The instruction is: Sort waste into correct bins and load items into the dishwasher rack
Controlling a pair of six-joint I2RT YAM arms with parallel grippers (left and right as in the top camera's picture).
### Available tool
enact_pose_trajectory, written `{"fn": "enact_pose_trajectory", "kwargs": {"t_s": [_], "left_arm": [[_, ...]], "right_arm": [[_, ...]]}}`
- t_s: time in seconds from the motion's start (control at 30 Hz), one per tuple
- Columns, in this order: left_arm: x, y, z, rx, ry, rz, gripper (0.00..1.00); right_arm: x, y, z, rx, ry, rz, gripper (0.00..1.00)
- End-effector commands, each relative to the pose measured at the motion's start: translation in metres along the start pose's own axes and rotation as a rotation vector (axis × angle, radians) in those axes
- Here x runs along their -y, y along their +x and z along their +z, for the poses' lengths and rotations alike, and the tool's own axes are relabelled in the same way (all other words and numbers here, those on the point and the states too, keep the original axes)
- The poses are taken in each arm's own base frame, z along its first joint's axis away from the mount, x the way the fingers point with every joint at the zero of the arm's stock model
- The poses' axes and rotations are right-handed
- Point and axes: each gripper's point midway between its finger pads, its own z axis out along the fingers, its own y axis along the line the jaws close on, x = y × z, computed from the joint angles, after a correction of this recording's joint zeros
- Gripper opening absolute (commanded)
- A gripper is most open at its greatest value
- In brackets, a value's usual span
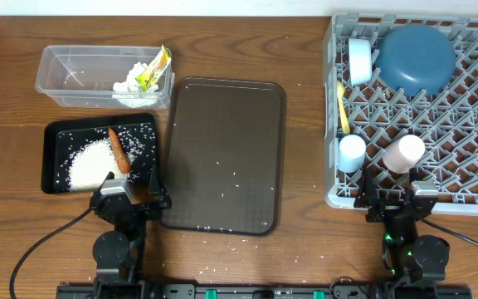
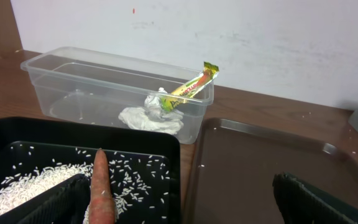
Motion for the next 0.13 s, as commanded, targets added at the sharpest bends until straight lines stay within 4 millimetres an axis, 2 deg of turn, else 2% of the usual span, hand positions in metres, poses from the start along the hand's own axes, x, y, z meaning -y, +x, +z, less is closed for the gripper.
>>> {"fn": "enact_pose_trajectory", "kwargs": {"t_s": [0.0,0.1], "left_arm": [[-0.0018,0.0186,0.0019,-0.047,0.0,0.021,0.96],[-0.0018,0.0186,0.0019,-0.047,0.0,0.021,0.96]], "right_arm": [[-0.0043,0.0014,-0.0001,-0.002,-0.018,-0.012,0.99],[-0.0043,0.0014,-0.0001,-0.002,-0.018,-0.012,0.99]]}}
